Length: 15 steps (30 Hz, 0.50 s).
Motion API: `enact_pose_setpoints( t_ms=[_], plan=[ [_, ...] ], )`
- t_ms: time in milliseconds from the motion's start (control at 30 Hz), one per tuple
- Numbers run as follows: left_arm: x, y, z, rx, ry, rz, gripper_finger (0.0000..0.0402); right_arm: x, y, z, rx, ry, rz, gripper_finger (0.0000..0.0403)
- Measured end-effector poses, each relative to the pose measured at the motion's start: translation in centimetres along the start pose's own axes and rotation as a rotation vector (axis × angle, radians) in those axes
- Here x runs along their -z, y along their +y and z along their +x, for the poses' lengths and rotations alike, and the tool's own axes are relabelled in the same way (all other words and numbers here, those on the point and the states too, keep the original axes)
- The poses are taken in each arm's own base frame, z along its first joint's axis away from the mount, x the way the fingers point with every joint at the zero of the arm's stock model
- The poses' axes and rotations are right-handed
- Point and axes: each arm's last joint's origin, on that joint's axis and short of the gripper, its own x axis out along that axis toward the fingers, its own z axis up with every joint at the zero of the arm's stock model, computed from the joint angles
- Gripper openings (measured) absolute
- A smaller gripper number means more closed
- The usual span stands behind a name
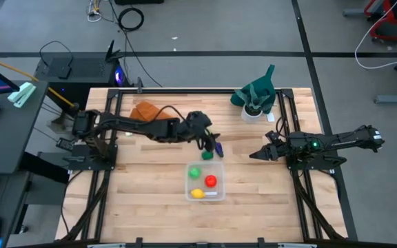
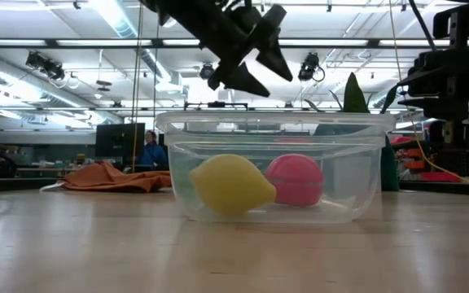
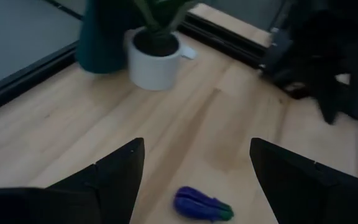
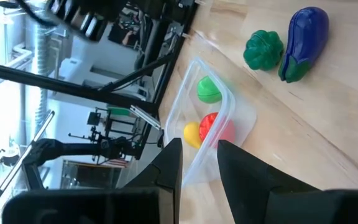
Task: Pick and placing Produce into tupperware
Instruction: Put the melon into the transparent bin
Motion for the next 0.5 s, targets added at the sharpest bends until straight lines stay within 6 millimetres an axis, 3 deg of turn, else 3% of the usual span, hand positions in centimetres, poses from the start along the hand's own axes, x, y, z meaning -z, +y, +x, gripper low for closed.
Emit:
enact_pose_setpoints(
  t_ms=[233, 500],
  plan=[
    [-0.6, 1.2, 0.6, 0.067, 0.037, -0.174, 0.0298, 0.0, 0.0, 0.0, -0.006, 0.005, -0.056, 0.0068],
    [-1.8, 0.9, 0.5, 0.143, -0.066, -0.267, 0.0295, 0.0, 0.0, 0.0, -0.009, 0.018, -0.091, 0.0068]
  ],
)
